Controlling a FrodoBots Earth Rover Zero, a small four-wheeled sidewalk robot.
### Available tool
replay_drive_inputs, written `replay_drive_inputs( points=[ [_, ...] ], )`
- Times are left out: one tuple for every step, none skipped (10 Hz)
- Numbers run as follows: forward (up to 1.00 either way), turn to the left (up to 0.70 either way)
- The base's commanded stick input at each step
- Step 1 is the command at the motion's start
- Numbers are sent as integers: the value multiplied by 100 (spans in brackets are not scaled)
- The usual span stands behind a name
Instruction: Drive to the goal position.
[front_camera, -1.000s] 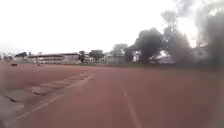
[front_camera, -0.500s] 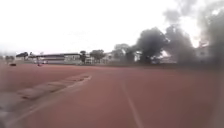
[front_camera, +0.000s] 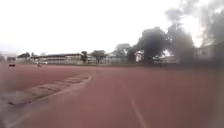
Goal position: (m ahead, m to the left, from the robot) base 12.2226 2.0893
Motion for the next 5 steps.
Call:
replay_drive_inputs(
  points=[
    [70, 0],
    [70, 0],
    [70, -11],
    [70, -27],
    [70, -30]
  ],
)
